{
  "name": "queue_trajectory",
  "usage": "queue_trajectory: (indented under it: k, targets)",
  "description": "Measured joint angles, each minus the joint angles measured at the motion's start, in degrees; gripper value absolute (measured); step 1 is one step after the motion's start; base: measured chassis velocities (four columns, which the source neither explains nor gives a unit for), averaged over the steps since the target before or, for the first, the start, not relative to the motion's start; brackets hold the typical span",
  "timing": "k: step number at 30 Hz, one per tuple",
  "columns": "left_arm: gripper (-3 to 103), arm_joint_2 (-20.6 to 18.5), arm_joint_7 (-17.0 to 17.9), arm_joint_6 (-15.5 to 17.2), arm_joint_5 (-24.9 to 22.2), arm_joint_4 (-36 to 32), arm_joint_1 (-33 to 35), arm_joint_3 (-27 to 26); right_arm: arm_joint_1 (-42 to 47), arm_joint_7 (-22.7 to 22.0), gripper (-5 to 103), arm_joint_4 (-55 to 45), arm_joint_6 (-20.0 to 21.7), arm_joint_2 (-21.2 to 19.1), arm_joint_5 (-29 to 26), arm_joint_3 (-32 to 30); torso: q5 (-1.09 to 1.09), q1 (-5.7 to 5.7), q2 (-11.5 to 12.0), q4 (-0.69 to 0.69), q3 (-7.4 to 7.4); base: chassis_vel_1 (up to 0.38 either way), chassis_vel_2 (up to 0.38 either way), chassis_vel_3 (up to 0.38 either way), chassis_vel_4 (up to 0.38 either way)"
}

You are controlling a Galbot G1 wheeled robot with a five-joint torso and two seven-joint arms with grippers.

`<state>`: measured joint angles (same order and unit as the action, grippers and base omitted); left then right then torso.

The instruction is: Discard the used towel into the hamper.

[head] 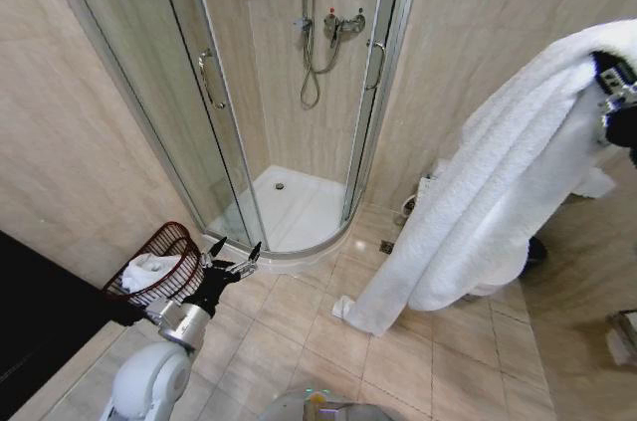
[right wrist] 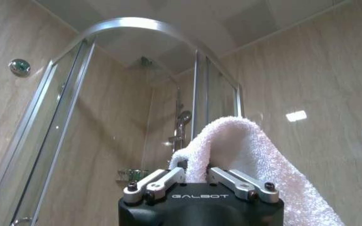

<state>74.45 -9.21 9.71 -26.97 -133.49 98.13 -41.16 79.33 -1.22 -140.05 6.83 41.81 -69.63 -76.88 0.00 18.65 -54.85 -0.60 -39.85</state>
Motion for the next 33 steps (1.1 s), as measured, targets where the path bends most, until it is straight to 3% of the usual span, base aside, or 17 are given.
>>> queue_trajectory:
  k: [33]
  targets:
    - [100,0.00,0.00,0.00,0.00,0.00,0.00,0.00,0.69,-0.09,4,-0.33,-0.07,-0.95,-2.45,-3.13,0.00,4.07,-9.16,0.00,-5.08,0.000,0.000,0.000,0.000]
